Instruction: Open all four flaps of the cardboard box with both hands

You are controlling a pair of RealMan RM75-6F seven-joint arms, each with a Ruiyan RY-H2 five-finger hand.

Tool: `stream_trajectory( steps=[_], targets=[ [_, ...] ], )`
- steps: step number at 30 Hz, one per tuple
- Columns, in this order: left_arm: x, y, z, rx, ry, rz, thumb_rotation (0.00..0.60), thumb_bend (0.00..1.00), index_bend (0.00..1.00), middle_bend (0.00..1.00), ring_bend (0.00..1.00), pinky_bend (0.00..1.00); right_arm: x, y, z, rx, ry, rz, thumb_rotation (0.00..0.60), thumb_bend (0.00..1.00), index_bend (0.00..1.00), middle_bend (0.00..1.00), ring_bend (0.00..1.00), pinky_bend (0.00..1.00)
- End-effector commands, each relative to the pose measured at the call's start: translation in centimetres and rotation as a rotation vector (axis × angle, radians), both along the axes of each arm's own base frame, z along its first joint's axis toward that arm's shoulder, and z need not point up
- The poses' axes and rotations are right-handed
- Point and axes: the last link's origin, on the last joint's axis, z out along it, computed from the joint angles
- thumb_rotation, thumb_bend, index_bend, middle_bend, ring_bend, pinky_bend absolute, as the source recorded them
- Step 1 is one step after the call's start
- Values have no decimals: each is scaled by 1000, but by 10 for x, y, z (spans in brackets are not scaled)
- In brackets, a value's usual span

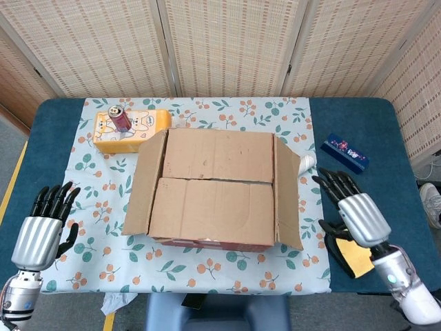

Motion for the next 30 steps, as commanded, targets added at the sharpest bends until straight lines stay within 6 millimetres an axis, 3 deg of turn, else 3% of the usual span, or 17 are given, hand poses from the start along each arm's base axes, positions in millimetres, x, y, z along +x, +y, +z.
stream_trajectory(
  steps=[1, 7, 13, 30],
  targets=[
    [-21, -7, -8, 20, -36, 21, 600, 580, 2, 62, 1, 0, 42, -41, -18, 79, 20, 44, 600, 374, 0, 0, 0, 0],
    [-45, -6, -6, 39, -66, 74, 600, 581, 7, 62, 2, 0, 73, -69, -45, 154, 41, 77, 600, 374, 0, 0, 0, 0],
    [-59, -10, -5, 35, -82, 103, 600, 580, 18, 62, 2, 0, 91, -83, -66, 174, 78, 117, 600, 373, 0, 0, 0, 0],
    [-77, -18, 8, 75, -160, 103, 600, 580, 21, 62, 3, 0, 107, -111, -98, 148, 181, 139, 600, 367, 0, 0, 0, 0]
  ],
)
